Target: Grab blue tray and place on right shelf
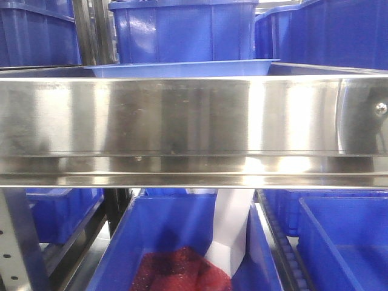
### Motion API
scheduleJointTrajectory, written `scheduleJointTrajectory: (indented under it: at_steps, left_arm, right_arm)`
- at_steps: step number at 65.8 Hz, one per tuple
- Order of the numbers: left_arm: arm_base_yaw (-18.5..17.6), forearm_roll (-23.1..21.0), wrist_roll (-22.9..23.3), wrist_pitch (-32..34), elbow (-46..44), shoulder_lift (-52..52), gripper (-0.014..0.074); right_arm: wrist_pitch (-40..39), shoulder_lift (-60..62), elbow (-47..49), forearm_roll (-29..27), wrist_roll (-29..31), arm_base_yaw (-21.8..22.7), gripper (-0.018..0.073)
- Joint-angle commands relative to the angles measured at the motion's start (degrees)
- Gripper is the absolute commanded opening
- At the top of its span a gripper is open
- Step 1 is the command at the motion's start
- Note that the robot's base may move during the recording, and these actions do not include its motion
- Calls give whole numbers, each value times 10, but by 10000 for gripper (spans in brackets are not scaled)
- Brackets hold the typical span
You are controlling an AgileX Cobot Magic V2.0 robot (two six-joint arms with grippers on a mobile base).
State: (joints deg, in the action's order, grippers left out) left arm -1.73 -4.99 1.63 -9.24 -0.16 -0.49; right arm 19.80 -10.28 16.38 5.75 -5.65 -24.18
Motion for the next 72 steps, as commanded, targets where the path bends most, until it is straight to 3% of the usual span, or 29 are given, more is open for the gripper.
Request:
scheduleJointTrajectory:
  at_steps: [1, 4, 63, 72]
  left_arm:
    - [10, -7, -3, 159, 41, -9, -31]
    - [11, -7, -3, 120, 31, -10, -31]
    - [11, -7, -3, 130, 35, -10, -31]
    - [11, -7, -3, 130, 35, -10, -31]
  right_arm:
    - [-52, -5, 16, 7, 5, 1, 56]
    - [-52, -5, 16, 7, 5, 1, 56]
    - [-50, -5, 5, 7, 5, 1, 56]
    - [-90, -4, -19, 0, 3, 6, 56]
